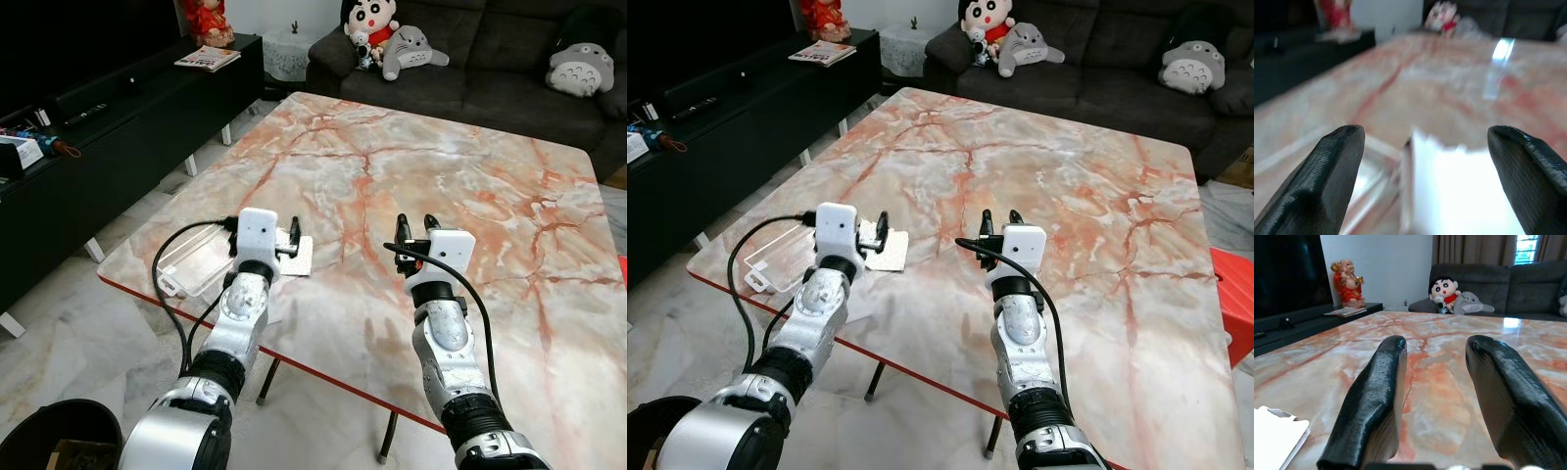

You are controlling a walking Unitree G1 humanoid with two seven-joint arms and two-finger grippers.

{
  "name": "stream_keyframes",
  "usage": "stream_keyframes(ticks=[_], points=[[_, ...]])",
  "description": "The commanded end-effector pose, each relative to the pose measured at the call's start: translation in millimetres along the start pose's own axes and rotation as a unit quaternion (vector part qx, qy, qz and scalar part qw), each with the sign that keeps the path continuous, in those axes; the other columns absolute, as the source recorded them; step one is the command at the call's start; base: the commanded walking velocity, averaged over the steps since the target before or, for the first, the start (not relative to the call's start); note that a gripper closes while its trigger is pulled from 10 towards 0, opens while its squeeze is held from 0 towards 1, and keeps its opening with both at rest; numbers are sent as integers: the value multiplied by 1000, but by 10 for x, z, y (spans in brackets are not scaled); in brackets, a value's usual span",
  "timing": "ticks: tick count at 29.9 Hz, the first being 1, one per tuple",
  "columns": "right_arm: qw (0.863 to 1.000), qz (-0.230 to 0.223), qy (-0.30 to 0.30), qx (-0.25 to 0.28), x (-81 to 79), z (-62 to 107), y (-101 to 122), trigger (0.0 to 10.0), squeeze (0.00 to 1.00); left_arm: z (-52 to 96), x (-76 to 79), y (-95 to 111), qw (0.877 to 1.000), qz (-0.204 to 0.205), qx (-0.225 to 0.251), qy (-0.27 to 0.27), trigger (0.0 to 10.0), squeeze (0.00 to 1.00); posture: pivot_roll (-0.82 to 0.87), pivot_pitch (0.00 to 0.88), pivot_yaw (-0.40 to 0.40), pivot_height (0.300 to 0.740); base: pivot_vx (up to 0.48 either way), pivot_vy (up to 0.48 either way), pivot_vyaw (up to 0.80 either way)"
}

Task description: Picking trash to rubbish bin

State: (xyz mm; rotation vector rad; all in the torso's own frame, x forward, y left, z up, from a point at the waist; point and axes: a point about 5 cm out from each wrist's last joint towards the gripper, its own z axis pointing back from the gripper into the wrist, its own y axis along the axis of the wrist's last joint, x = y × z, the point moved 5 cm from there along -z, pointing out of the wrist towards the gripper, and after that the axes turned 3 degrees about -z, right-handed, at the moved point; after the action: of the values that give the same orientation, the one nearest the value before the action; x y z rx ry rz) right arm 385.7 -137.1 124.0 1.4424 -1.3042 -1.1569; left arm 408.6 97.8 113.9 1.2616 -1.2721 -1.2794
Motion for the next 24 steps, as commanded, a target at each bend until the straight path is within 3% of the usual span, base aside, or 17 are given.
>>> stream_keyframes(ticks=[1,13,24], points=[[1000,1,4,1,-11,-6,17,10000,0,-5,-3,-3,1000,13,-9,11,10000,0,140,60,-60,740,0,0,0],[1000,-1,5,4,-5,-11,31,10000,0,87,99,-38,999,34,-20,10,10000,0,145,67,-62,740,0,0,0],[1000,-2,7,4,-10,-13,33,10000,0,111,52,-39,999,39,-26,25,10000,0,145,69,-64,740,0,0,0]])
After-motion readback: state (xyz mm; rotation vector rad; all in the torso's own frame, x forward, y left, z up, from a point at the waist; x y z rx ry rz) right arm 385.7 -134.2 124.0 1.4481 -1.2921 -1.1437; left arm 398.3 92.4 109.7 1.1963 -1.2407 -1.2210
